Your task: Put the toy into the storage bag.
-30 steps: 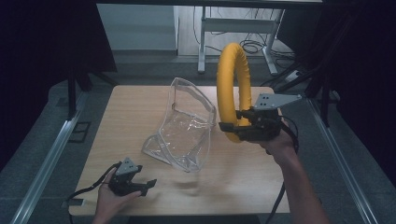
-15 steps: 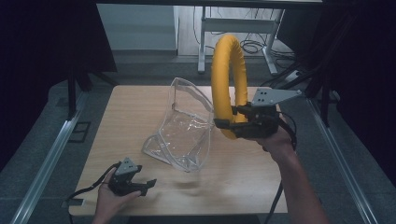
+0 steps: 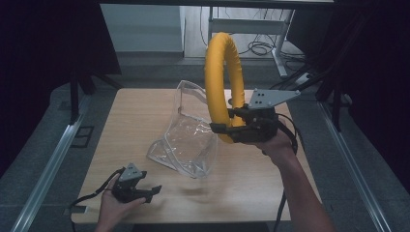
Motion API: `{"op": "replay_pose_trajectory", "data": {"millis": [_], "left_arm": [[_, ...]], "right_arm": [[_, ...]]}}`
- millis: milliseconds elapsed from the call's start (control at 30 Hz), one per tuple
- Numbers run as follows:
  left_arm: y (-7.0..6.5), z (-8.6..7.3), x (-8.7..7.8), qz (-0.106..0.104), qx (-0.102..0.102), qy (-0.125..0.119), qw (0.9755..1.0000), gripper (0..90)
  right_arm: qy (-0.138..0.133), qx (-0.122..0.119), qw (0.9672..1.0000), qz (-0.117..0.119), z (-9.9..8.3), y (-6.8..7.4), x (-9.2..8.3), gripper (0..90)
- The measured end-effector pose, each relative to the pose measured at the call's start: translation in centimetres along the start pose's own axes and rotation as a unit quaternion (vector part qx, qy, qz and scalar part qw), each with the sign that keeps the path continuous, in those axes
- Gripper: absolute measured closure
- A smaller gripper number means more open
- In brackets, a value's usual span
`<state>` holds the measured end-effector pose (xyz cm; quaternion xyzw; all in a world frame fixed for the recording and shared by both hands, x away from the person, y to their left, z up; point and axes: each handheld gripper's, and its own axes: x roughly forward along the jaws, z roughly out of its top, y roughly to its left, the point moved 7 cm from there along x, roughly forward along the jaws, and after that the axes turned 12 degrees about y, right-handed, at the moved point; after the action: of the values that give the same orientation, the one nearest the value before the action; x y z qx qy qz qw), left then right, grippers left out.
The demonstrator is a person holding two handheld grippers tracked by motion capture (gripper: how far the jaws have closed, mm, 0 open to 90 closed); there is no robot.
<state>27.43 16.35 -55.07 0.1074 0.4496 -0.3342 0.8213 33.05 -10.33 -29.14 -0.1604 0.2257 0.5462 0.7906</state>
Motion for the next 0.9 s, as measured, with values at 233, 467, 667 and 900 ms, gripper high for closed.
{"op": "replay_pose_trajectory", "data": {"millis": [233, 467, 667, 900], "left_arm": [[0.0, 0.0, 0.0, 0.000, 0.001, 0.001, 1.0000, 20.4], [0.1, -0.1, -0.2, 0.001, -0.003, -0.002, 1.0000, 20.4], [0.2, -0.1, -0.3, 0.000, -0.003, -0.003, 1.0000, 20.4], [0.2, -0.1, -0.3, 0.000, -0.003, -0.003, 1.0000, 20.3]], "right_arm": [[0.002, -0.007, 0.9999, 0.009, 0.5, 0.5, 1.0, 50.4], [0.001, -0.012, 0.9997, 0.020, 1.1, 0.9, 2.1, 50.4], [0.001, -0.018, 0.9995, 0.028, 1.7, 1.3, 2.8, 50.3], [-0.003, -0.022, 0.9992, 0.033, 2.0, 1.7, 3.4, 50.3]]}}
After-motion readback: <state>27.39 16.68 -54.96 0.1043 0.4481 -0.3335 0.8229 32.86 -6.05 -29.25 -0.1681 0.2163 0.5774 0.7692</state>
